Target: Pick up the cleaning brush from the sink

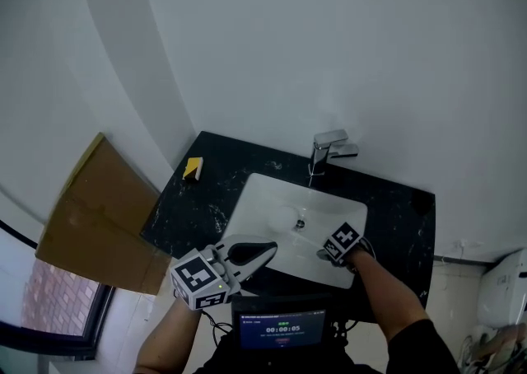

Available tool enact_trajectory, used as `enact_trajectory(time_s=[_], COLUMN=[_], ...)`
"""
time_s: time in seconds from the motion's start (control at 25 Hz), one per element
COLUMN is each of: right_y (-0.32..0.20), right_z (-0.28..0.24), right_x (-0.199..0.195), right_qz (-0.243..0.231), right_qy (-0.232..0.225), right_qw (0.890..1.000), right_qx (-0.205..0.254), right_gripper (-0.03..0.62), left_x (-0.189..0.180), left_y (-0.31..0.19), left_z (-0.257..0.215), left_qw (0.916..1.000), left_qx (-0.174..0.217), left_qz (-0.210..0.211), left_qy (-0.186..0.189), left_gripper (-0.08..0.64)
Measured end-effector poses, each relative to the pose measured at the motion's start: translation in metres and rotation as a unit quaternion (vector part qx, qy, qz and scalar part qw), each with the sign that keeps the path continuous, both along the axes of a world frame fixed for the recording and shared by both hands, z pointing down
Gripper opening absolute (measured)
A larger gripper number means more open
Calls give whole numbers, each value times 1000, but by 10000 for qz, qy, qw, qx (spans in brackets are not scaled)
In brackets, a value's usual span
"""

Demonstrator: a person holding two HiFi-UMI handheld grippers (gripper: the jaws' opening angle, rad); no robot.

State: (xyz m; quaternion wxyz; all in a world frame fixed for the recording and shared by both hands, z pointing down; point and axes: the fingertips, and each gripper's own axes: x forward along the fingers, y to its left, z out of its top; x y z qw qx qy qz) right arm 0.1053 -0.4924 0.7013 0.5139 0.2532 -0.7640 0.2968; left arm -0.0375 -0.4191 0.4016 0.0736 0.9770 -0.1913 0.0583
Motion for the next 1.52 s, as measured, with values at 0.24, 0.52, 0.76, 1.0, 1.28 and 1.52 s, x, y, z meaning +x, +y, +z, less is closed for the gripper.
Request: enact_trajectory(time_s=[0.24,0.52,0.76,1.0,1.28,1.52], right_y=[10,11,14,11,18,49], right_z=[20,24,18,-8,-87,-172], right_x=[1,-3,-6,-6,12,32], right_qz=[-226,-43,16,-60,70,369], right_qy=[441,362,122,-26,-708,-1375], right_qw=[9980,9985,9988,9998,9951,9758], right_qx=[-402,-414,-484,-189,686,1661], right_gripper=[170,57,54,54,54,54], left_x=[2,-6,-2,2,16,17], left_y=[-15,-25,-31,-30,-18,10], left_z=[-11,-9,-15,-19,-28,-29], left_qw=[9998,9998,9993,9991,9991,9997], left_qx=[176,122,233,252,285,190], left_qz=[97,149,258,328,323,168], left_qy=[-75,-112,-121,-64,-51,-11], left_gripper=[8,8,8,8,8,8])
